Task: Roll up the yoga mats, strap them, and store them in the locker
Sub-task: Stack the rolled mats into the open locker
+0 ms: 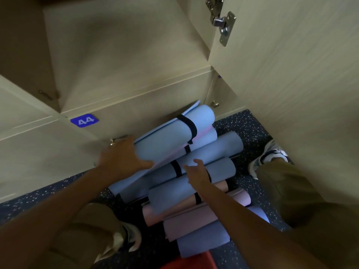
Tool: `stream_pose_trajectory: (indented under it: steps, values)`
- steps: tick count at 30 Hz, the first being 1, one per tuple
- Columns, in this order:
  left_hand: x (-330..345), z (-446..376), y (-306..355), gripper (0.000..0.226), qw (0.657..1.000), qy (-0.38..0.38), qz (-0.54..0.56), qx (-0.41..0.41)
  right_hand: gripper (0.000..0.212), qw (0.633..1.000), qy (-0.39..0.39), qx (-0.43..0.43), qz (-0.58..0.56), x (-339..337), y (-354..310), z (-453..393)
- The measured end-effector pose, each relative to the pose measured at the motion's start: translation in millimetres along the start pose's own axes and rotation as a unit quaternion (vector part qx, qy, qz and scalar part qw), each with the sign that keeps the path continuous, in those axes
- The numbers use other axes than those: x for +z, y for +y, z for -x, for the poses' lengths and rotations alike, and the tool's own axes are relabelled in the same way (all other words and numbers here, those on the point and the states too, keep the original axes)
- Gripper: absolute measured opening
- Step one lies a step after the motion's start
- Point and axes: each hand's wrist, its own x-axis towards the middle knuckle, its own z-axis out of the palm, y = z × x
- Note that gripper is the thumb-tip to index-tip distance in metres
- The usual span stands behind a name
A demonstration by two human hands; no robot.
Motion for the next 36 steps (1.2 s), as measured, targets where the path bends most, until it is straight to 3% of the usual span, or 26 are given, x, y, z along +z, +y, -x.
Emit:
stream_pose_trajectory:
  steps: [3, 10, 18, 22, 24, 27, 29, 32, 36]
  values:
    - [-33, 34, -18, 0.091, 0.999, 0.003, -0.005, -0.034, 0.061, 0.997, -0.002, 0.039, -0.071, 23, -11, -13]
    - [-60, 76, -65, 0.087, 0.984, 0.084, -0.153, -0.046, 0.089, 0.980, -0.023, 0.071, -0.183, 68, -45, -34]
    - [-64, 63, -91, 0.087, 0.966, 0.150, -0.211, 0.019, 0.080, 0.966, -0.005, 0.096, -0.240, 94, -44, -65]
    - [-72, 58, -95, 0.088, 0.964, 0.153, -0.215, 0.017, 0.051, 0.965, -0.003, 0.106, -0.241, 94, -40, -66]
    - [-72, 60, -94, 0.088, 0.966, 0.151, -0.210, 0.011, 0.047, 0.962, -0.001, 0.109, -0.249, 92, -38, -64]
    - [-67, 65, -90, 0.089, 0.974, 0.132, -0.181, -0.011, 0.065, 0.957, -0.003, 0.103, -0.272, 85, -38, -55]
    - [-67, 69, -86, 0.091, 0.979, 0.119, -0.162, -0.028, 0.063, 0.955, -0.005, 0.096, -0.281, 76, -37, -43]
    - [-73, 79, -80, 0.093, 0.983, 0.108, -0.144, -0.039, 0.054, 0.964, -0.007, 0.070, -0.256, 63, -43, -11]
    - [-79, 92, -75, 0.092, 0.993, 0.071, -0.077, -0.056, 0.025, 0.975, 0.004, 0.023, -0.223, 44, -50, 42]
